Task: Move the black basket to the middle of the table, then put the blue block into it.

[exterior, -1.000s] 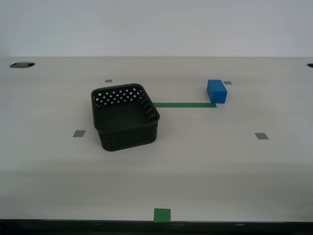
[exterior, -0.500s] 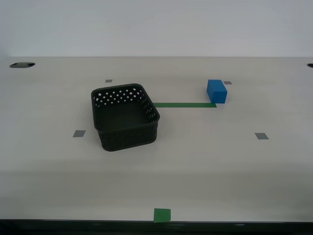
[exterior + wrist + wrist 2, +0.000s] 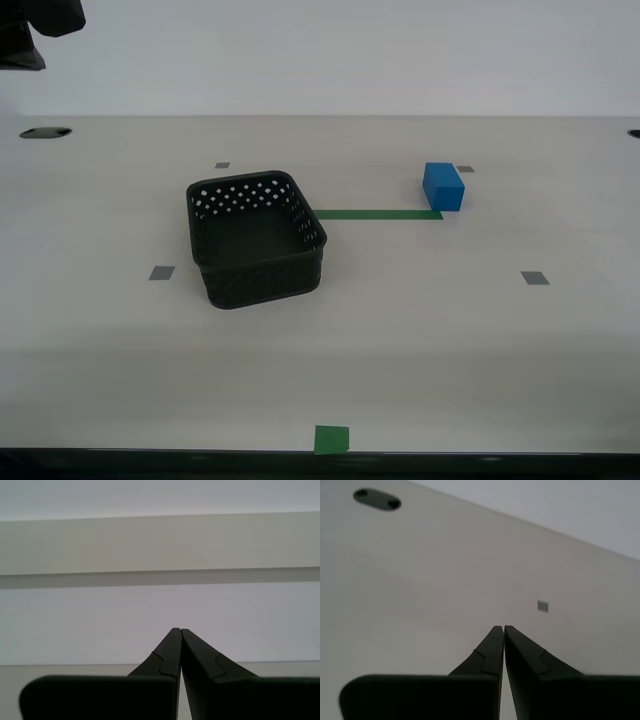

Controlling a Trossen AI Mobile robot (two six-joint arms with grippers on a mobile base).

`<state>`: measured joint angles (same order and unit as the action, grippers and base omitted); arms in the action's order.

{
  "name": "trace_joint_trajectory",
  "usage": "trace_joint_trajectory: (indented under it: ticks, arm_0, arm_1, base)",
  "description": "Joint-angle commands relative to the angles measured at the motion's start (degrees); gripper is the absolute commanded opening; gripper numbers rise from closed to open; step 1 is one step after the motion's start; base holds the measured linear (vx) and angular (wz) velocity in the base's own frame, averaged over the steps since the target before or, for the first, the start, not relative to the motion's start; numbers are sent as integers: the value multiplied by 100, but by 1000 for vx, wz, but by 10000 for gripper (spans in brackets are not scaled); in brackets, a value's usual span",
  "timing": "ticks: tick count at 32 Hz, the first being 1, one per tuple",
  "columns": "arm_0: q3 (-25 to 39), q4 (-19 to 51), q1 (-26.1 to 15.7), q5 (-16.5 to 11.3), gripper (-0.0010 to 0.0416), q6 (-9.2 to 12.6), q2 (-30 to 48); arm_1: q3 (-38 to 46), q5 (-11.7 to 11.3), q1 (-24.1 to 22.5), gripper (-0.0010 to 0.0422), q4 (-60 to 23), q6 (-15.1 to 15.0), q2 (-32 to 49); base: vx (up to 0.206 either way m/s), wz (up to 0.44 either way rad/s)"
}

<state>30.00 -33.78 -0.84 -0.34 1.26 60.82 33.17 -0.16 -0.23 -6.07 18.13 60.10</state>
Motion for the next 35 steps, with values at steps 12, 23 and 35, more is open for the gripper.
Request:
trace_joint_trajectory:
  ticks: [12,23,35]
  arm_0:
    - [4,219,-7,-2,0,35,-2]
    - [4,457,-13,-2,1,212,-2]
    - [4,774,-33,-2,0,280,-2]
  arm_1:
    - [758,275,-507,0,-2863,470,7]
    - [756,734,-1266,0,-2885,1222,892]
    - [1482,1410,-1947,0,-1987,1333,2780]
  base:
    - [0,0]
    - [0,0]
    - [0,0]
